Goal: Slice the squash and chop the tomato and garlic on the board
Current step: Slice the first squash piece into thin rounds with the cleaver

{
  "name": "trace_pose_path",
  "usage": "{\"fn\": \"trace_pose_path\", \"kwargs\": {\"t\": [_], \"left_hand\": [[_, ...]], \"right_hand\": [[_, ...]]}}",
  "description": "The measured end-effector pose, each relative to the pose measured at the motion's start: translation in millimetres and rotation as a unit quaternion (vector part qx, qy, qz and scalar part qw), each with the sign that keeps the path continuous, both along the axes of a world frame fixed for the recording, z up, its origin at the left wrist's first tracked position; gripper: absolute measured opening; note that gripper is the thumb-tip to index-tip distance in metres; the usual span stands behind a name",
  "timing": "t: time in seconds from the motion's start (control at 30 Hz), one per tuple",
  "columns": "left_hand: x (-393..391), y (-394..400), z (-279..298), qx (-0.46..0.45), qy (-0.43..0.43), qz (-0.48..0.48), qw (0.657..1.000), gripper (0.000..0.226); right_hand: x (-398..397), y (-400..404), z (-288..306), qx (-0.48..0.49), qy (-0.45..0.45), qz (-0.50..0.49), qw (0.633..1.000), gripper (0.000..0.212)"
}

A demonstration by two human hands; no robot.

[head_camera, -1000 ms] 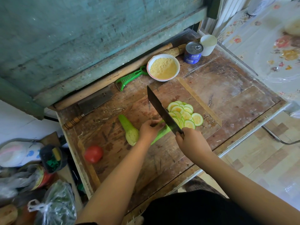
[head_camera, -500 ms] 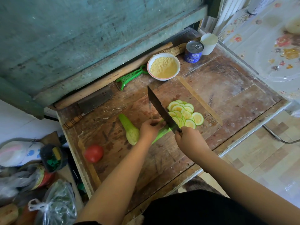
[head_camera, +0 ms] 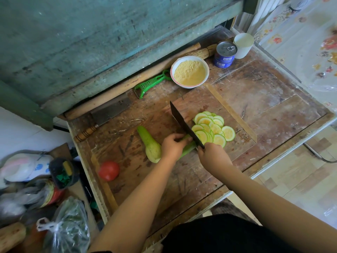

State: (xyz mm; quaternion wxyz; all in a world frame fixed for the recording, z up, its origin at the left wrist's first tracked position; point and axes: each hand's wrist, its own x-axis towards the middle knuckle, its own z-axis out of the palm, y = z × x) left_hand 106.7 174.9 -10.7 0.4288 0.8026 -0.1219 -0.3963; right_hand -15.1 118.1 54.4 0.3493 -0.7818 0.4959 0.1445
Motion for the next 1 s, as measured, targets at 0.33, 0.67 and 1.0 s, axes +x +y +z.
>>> {"fn": "trace_pose_path", "kwargs": {"t": [0.33,0.67,1.0], "left_hand": [[1.6,2.1,2.9,0.009,-0.004,-0.030,0.999,0.031],[2.2,1.8,1.3,-0.021,0.024,-0.006,0.999,0.019],[3.1,0.9,-0.3,-0.017,0.020,0.003,1.000,0.024]], "right_hand": [[-8.0,-1.3,5.0,0.009,-0.033,-0.023,0.999,0.038],[-19.0,6.2,21.6,-0.037,-0.064,-0.010,0.997,0.037],[-18.1,10.9,26.3,-0.045,-0.062,-0.007,0.997,0.036]]}}
